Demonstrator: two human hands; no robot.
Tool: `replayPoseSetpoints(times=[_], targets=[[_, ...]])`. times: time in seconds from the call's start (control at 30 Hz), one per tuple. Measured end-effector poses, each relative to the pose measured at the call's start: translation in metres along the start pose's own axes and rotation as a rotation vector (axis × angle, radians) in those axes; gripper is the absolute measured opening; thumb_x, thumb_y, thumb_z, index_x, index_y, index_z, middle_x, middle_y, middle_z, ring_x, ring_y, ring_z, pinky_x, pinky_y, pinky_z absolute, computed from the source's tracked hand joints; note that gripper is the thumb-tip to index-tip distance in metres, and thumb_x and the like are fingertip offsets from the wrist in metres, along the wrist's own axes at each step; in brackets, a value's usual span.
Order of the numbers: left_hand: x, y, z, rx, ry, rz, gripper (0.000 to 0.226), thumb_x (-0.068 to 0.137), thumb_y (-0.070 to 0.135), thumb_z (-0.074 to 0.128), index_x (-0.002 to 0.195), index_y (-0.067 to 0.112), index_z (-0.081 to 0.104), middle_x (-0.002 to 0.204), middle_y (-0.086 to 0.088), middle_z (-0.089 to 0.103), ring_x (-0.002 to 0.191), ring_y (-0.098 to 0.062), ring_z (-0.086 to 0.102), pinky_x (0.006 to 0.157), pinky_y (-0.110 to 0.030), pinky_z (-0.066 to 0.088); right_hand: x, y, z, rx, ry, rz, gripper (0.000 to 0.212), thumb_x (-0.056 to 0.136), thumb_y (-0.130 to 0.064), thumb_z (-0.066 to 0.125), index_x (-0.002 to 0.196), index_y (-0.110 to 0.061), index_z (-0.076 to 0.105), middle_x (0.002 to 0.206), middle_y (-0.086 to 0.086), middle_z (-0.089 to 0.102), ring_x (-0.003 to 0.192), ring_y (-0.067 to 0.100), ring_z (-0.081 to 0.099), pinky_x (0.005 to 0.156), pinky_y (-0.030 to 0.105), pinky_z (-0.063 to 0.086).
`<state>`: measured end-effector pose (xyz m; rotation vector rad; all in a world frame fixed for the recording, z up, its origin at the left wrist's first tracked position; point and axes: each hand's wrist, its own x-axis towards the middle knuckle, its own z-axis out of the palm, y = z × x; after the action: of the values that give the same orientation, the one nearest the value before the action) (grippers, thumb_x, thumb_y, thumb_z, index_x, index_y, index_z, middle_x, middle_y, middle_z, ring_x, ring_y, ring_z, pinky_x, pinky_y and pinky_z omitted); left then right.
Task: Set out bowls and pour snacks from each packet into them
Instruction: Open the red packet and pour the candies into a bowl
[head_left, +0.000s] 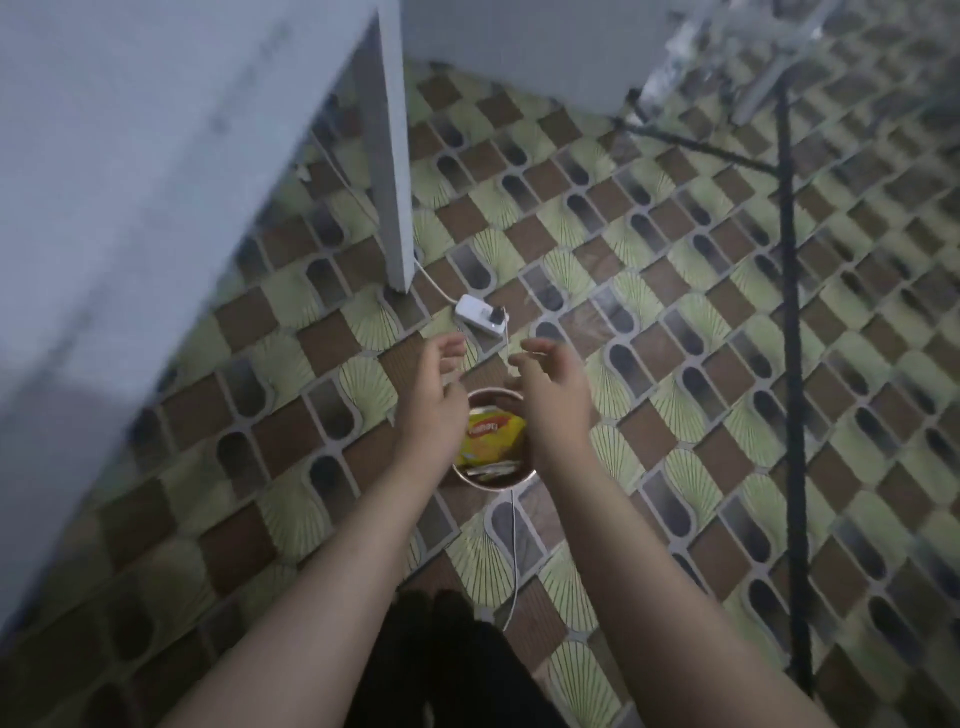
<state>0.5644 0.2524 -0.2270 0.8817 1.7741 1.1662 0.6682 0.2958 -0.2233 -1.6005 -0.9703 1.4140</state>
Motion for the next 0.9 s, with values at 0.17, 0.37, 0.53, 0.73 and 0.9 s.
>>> replayPoseSetpoints(times=[0.17,0.37,0.53,0.73,0.9], targets=[[-0.040,0.137,-0.076,-0.072,0.204,0.260,0.040,0.089,-0.002,0.047,0.109,0.032,0.052,0.109,0.014,0.058,0.102,0.000,0.056,0.080,-0.011,0.044,-0.083,-0.134,0.021,0.017,-0.186,-0.263,0.012,0.094,-0.013,0.057,0.096,-0.022,0.064,0.092,-0.007,0.068,0.089,0.026,0.067,0.067,0.043,0.062],[-0.098,0.217,-0.190,-0.112,0.529,0.428,0.035,0.075,0.011,0.042,0.099,0.037,0.049,0.109,0.012,0.058,0.100,-0.004,0.056,0.070,-0.002,0.040,-0.174,-0.227,0.085,-0.008,-0.522,-0.554,0.017,0.097,-0.011,0.052,0.098,-0.024,0.063,0.094,-0.010,0.068,0.081,0.012,0.066,0.063,0.026,0.059],[-0.138,0.213,-0.294,-0.115,0.828,0.443,0.045,0.082,-0.007,0.043,0.096,0.035,0.050,0.106,0.011,0.059,0.099,-0.008,0.057,0.072,-0.003,0.040,-0.239,-0.249,0.175,-0.057,-0.770,-0.653,0.019,0.095,-0.009,0.049,0.097,-0.023,0.063,0.093,-0.010,0.067,0.078,0.013,0.065,0.059,0.023,0.057],[-0.181,0.179,-0.412,-0.066,1.160,0.435,0.040,0.084,-0.008,0.046,0.097,0.029,0.053,0.102,0.009,0.059,0.091,-0.001,0.055,0.069,-0.005,0.039,-0.310,-0.241,0.284,-0.099,-1.014,-0.708,0.023,0.092,-0.005,0.048,0.098,-0.021,0.063,0.095,-0.009,0.067,0.082,0.014,0.063,0.059,0.024,0.057],[-0.205,0.138,-0.498,-0.025,1.376,0.305,0.025,0.091,0.005,0.049,0.102,0.026,0.054,0.106,0.005,0.061,0.097,-0.009,0.056,0.075,-0.014,0.041,-0.354,-0.221,0.371,-0.186,-1.143,-0.748,0.021,0.090,-0.006,0.049,0.098,-0.021,0.063,0.093,-0.014,0.064,0.074,0.012,0.058,0.075,0.049,0.058]])
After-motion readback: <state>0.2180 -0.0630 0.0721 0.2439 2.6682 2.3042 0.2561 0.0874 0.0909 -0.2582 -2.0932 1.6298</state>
